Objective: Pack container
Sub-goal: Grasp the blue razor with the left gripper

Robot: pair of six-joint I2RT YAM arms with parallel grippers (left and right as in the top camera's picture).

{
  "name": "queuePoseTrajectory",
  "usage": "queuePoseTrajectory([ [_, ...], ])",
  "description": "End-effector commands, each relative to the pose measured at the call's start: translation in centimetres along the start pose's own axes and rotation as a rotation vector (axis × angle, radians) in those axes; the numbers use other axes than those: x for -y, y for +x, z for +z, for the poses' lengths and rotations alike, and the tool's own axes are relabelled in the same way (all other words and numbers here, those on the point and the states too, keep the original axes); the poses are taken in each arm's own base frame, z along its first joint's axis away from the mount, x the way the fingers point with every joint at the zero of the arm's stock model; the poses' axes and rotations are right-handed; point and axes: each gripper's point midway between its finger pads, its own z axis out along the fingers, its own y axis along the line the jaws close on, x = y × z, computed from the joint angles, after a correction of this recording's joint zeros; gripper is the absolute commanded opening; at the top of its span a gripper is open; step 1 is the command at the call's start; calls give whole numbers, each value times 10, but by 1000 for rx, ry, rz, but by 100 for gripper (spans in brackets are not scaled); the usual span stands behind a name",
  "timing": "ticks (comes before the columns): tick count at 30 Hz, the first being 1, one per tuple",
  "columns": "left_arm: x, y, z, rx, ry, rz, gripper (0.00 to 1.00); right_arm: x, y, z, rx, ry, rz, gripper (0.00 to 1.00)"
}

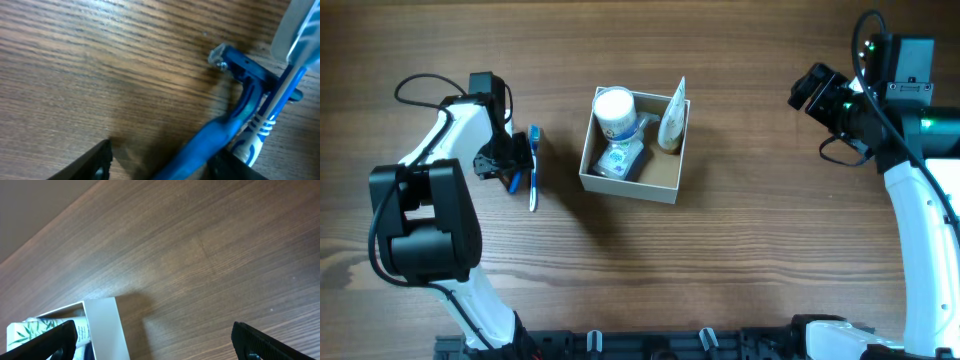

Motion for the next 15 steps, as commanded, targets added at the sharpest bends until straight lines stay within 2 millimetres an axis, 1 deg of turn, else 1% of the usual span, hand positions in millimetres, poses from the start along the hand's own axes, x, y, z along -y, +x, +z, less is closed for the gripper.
queuePoseTrajectory([
  [1,-5,6,14,-37,-29,12,45,-3,-3,-1,4,-12,14,100],
  [3,-5,4,14,-28,-27,11,30,-3,-3,-1,4,-12,14,100],
  [5,-5,4,14,-27,-27,6,23,-3,-3,-1,5,-12,14,100],
  [9,-5,2,8,-9,-25,-28,15,-3,-3,-1,4,-12,14,100],
  [12,-4,-1,-1,14,-20,-29,13,-3,-3,-1,4,-13,14,100],
  [15,-6,-2,-22,38,-16,-31,11,-3,-3,-1,4,-12,14,100],
])
